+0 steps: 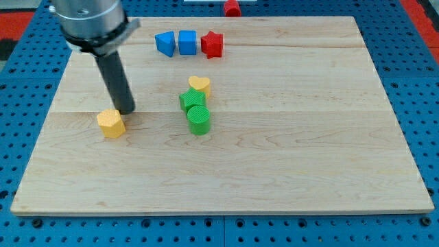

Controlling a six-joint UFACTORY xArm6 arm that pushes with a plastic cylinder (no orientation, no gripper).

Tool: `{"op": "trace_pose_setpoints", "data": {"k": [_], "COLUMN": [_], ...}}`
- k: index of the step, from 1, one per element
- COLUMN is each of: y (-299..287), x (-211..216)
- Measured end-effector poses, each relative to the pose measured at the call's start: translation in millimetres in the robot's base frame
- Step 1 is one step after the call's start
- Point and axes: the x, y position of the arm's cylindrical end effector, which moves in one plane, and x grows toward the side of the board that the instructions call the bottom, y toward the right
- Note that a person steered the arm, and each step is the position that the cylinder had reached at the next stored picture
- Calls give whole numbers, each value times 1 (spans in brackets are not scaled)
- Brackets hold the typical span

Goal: Move yellow hexagon below the green circle

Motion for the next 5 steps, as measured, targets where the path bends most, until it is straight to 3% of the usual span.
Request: {"op": "trace_pose_setpoints", "data": {"k": [1,2,4,5], "y": [-40,-34,84,115], "x": [5,39,44,47]}}
